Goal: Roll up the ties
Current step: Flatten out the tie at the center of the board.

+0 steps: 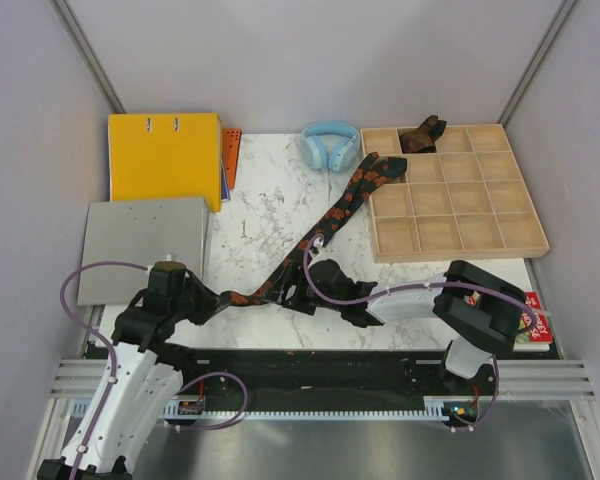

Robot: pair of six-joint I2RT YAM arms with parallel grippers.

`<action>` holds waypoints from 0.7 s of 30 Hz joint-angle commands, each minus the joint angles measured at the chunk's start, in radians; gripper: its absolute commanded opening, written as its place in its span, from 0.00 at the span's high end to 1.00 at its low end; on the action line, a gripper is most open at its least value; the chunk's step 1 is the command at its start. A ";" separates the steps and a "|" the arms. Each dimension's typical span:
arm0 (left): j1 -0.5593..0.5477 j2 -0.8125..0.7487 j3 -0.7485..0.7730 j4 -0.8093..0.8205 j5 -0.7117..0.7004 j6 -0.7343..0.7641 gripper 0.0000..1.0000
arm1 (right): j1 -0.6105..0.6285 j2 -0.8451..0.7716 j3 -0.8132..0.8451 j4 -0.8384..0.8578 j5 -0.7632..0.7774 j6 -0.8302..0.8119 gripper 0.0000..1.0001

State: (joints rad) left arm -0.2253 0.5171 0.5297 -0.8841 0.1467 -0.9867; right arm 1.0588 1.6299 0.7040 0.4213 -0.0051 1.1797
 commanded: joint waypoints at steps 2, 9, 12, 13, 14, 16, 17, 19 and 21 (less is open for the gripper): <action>-0.002 -0.046 -0.003 0.027 -0.035 -0.056 0.98 | 0.070 0.102 0.028 0.192 0.111 0.292 0.19; -0.003 -0.071 0.016 0.002 -0.056 -0.046 0.98 | 0.067 0.211 -0.004 0.322 0.166 0.461 0.22; -0.002 -0.071 0.030 -0.016 -0.061 -0.035 0.98 | 0.060 0.249 -0.028 0.401 0.157 0.491 0.23; -0.002 -0.071 0.030 -0.019 -0.061 -0.035 0.98 | 0.059 0.254 -0.052 0.466 0.155 0.504 0.25; -0.003 -0.071 0.029 -0.022 -0.058 -0.035 0.98 | 0.061 0.260 -0.064 0.496 0.166 0.515 0.26; -0.003 -0.071 0.027 -0.021 -0.042 -0.033 0.98 | 0.063 0.278 -0.072 0.507 0.169 0.552 0.26; -0.002 -0.071 0.024 -0.021 -0.035 -0.035 0.98 | 0.060 0.289 -0.058 0.510 0.165 0.558 0.26; -0.002 -0.072 0.021 -0.019 -0.029 -0.040 0.98 | 0.060 0.335 -0.031 0.511 0.133 0.566 0.27; -0.002 -0.069 0.033 -0.029 -0.041 -0.027 0.98 | 0.061 0.384 0.026 0.513 0.111 0.567 0.29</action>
State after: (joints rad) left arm -0.2253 0.4522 0.5262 -0.8925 0.1101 -1.0100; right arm 1.1210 1.9373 0.6594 0.8593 0.1280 1.6924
